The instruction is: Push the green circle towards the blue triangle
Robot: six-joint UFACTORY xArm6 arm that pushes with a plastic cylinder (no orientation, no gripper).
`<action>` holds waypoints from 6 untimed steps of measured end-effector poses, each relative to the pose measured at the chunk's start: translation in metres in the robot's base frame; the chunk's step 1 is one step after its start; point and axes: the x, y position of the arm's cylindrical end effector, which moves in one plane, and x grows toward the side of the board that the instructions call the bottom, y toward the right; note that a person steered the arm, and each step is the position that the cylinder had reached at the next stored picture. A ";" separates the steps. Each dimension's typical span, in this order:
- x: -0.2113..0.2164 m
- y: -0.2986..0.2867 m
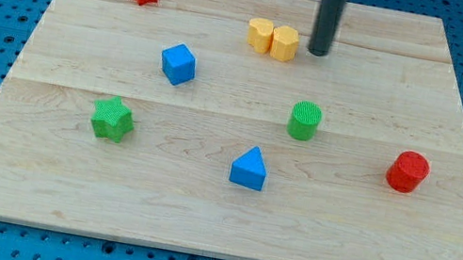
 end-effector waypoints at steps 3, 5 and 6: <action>0.111 -0.036; 0.147 -0.032; 0.158 -0.063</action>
